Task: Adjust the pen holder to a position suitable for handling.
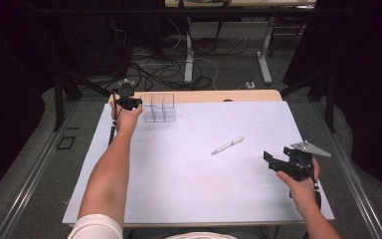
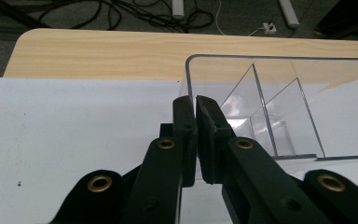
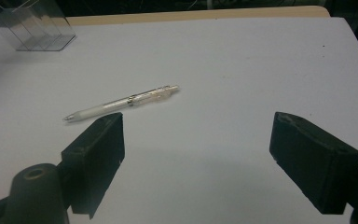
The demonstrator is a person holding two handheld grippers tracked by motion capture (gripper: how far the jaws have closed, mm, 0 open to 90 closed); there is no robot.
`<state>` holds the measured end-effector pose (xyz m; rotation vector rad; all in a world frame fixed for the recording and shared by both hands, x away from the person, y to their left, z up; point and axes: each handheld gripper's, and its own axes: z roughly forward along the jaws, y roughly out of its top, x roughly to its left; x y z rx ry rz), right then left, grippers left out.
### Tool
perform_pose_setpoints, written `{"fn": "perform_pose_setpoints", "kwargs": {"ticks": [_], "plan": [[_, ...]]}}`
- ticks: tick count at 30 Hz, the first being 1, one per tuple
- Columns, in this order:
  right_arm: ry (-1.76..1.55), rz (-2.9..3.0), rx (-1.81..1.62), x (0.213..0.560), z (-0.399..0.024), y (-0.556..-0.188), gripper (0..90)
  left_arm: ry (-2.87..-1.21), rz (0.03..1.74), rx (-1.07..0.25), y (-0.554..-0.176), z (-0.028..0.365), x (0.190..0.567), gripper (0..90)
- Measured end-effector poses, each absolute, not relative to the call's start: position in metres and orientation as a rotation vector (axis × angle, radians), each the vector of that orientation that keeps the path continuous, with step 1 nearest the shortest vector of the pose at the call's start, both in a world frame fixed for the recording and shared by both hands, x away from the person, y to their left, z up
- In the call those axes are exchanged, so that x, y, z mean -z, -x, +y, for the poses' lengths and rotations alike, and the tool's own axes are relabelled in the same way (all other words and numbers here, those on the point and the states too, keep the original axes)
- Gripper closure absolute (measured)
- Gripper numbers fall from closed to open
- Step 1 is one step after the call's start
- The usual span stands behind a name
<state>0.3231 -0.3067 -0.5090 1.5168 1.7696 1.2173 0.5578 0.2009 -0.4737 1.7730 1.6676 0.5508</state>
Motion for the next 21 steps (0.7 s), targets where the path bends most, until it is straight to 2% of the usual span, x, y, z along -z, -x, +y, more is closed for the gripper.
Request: {"fn": "perform_pose_setpoints", "kwargs": {"ticks": [9, 21], "plan": [[-1.518, 1.767, -1.222, 0.51, -0.305, -0.324, 18.1, -1.755, 1.735, -0.6, -0.554, 0.191, 0.471, 89.1], [-1.51, 1.785, -1.22, 0.511, -0.306, -0.325, 18.4, -1.782, 1.792, -0.583, -0.545, 0.189, 0.464, 89.5]]}}
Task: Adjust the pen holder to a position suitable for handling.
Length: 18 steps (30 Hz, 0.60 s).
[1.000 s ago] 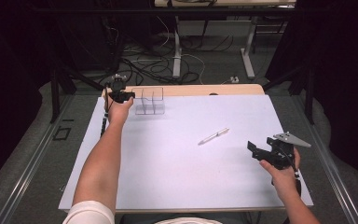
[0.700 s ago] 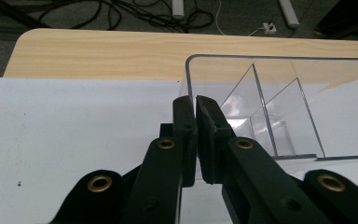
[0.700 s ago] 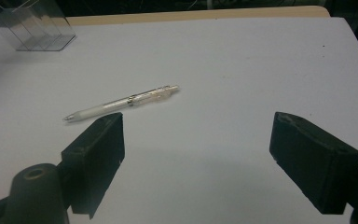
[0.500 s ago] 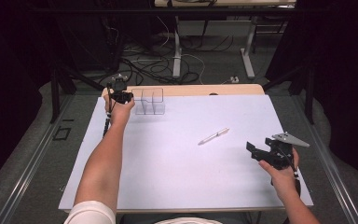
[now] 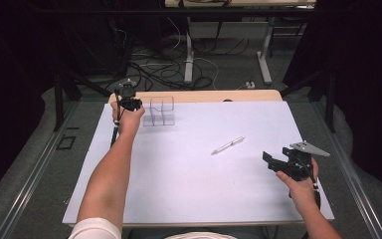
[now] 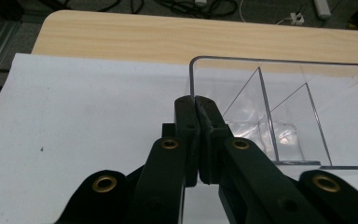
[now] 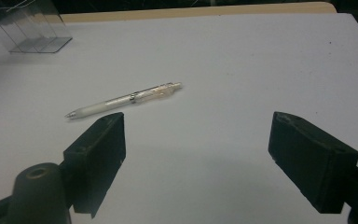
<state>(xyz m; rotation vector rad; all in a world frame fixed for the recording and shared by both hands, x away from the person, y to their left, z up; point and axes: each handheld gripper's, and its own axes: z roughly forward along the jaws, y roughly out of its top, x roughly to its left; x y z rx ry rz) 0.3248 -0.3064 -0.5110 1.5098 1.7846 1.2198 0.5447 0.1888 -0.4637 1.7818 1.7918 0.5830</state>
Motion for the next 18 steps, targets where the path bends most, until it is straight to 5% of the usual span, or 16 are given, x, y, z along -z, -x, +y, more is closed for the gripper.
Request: {"fn": "perform_pose_setpoints", "kwargs": {"ticks": [18], "plan": [[-1.497, 1.796, -1.232, 0.509, -0.305, -0.322, 18.4, -1.803, 1.799, -0.538, -0.483, 0.187, 0.449, 89.4]]}}
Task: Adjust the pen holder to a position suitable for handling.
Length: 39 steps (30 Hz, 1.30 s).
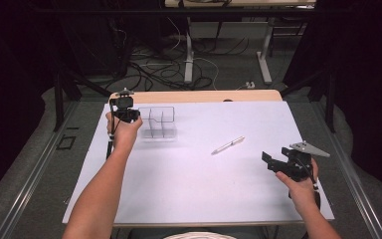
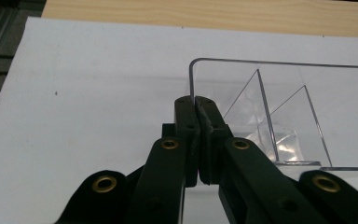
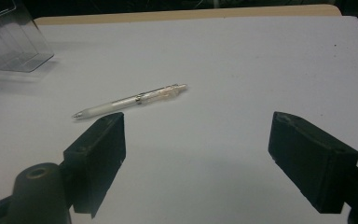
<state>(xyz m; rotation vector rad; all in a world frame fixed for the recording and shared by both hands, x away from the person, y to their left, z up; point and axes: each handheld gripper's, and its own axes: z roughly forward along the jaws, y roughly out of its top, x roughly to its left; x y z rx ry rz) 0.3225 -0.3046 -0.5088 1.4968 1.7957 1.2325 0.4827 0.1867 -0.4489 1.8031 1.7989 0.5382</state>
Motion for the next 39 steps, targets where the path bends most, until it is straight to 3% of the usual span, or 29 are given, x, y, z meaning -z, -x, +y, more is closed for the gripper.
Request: {"fn": "perform_pose_setpoints", "kwargs": {"ticks": [23, 25, 32, 39], "plan": [[-1.503, 1.784, -1.233, 0.507, -0.306, -0.321, 18.4, -1.756, 1.77, -0.435, -0.446, 0.195, 0.466, 87.2], [-1.506, 1.784, -1.233, 0.507, -0.306, -0.321, 18.3, -1.746, 1.735, -0.397, -0.447, 0.2, 0.47, 77.4], [-1.503, 1.793, -1.217, 0.508, -0.306, -0.321, 18.3, -1.672, 1.592, -0.37, -0.445, 0.212, 0.475, 66.5], [-1.486, 1.792, -1.224, 0.507, -0.305, -0.321, 18.2, -1.626, 1.488, -0.413, -0.443, 0.221, 0.475, 67.6]]}}
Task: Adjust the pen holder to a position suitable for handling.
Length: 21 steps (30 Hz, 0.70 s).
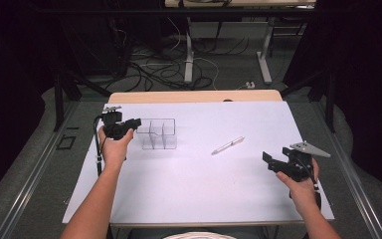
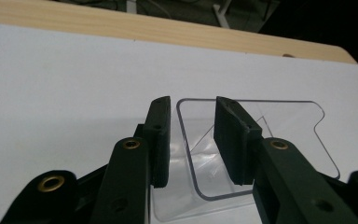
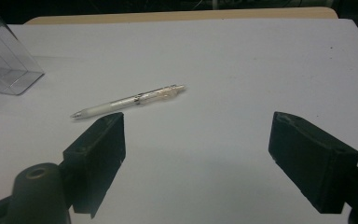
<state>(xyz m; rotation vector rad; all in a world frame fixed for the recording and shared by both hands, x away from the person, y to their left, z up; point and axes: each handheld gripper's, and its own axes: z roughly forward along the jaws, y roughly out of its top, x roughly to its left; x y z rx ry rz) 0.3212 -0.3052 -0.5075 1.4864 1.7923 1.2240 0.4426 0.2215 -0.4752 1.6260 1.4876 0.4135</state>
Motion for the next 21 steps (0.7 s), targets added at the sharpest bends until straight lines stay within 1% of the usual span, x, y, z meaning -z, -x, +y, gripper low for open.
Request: {"fn": "perform_pose_setpoints", "kwargs": {"ticks": [1, 5, 8, 9, 10, 12, 17, 21], "plan": [[-1.486, 1.792, -1.224, 0.507, -0.305, -0.321, 18.2, -1.635, 1.476, -0.426, -0.442, 0.223, 0.475, 67.6], [-1.486, 1.792, -1.223, 0.507, -0.305, -0.321, 18.2, -1.628, 1.46, -0.456, -0.442, 0.231, 0.475, 73.9], [-1.489, 1.795, -1.215, 0.507, -0.305, -0.321, 18.2, -1.604, 1.457, -0.469, -0.442, 0.237, 0.474, 81.8], [-1.492, 1.795, -1.215, 0.507, -0.305, -0.321, 18.2, -1.612, 1.461, -0.469, -0.443, 0.239, 0.475, 86.8], [-1.492, 1.795, -1.215, 0.507, -0.305, -0.321, 18.2, -1.608, 1.463, -0.468, -0.444, 0.241, 0.477, 86.8], [-1.497, 1.788, -1.217, 0.508, -0.304, -0.322, 18.2, -1.608, 1.48, -0.455, -0.445, 0.241, 0.481, 89.8], [-1.493, 1.787, -1.227, 0.509, -0.302, -0.322, 18.2, -1.662, 1.516, -0.441, -0.451, 0.244, 0.494, 90.0], [-1.493, 1.806, -1.219, 0.509, -0.302, -0.322, 18.2, -1.679, 1.514, -0.382, -0.454, 0.241, 0.501, 90.0]]}}
